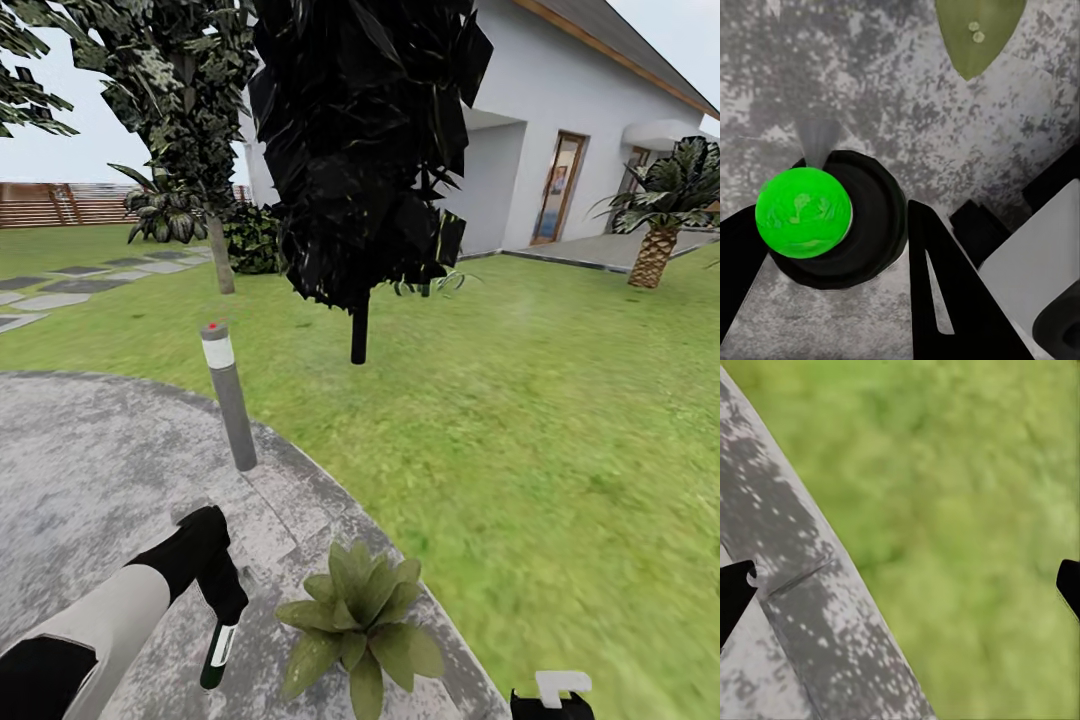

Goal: Pick up the pesticide atomizer in the garden and spray insectifuge to fully cover both potted plants in the garden.

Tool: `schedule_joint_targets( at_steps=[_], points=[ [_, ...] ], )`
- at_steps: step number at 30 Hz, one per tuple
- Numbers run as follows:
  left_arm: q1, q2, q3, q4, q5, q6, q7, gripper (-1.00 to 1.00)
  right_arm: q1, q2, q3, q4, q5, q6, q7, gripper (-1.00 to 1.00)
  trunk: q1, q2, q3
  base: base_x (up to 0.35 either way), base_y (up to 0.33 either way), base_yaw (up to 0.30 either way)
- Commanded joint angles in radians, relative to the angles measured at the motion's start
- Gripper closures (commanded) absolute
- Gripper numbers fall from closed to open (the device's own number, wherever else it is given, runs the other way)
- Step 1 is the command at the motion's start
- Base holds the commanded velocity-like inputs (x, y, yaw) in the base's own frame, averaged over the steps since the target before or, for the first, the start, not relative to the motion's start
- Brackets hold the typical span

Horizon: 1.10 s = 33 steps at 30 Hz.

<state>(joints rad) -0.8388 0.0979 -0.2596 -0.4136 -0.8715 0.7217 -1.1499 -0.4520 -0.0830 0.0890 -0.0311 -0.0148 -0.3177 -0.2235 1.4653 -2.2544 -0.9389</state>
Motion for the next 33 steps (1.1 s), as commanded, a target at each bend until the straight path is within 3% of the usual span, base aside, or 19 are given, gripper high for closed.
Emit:
schedule_joint_targets(
  at_steps=[1,7,13,33],
  points=[
    [0.003,0.0,-0.003,-0.002,-0.005,0.007,-0.007,1.0,-0.001,0.0,0.008,0.001,-0.002,-0.001,-0.005,-1.0,0.0,0.0,-0.001,0.321,-0.032,0.0],
    [0.01,0.002,-0.003,-0.001,-0.007,0.006,-0.005,1.0,-0.001,0.001,0.006,0.0,-0.007,-0.001,-0.005,-1.0,0.0,0.0,-0.006,0.121,-0.008,0.026],
    [0.012,0.008,-0.001,0.012,-0.008,-0.003,-0.004,1.0,-0.001,-0.001,0.006,0.0,-0.074,-0.001,-0.005,-1.0,0.0,0.0,-0.009,0.005,0.0,0.021],
    [0.01,0.004,0.0,0.009,-0.009,-0.001,-0.003,1.0,-0.001,0.002,0.008,0.0,-0.08,-0.001,-0.006,-1.0,0.0,0.0,-0.014,-0.087,-0.041,0.014]
  ],
)
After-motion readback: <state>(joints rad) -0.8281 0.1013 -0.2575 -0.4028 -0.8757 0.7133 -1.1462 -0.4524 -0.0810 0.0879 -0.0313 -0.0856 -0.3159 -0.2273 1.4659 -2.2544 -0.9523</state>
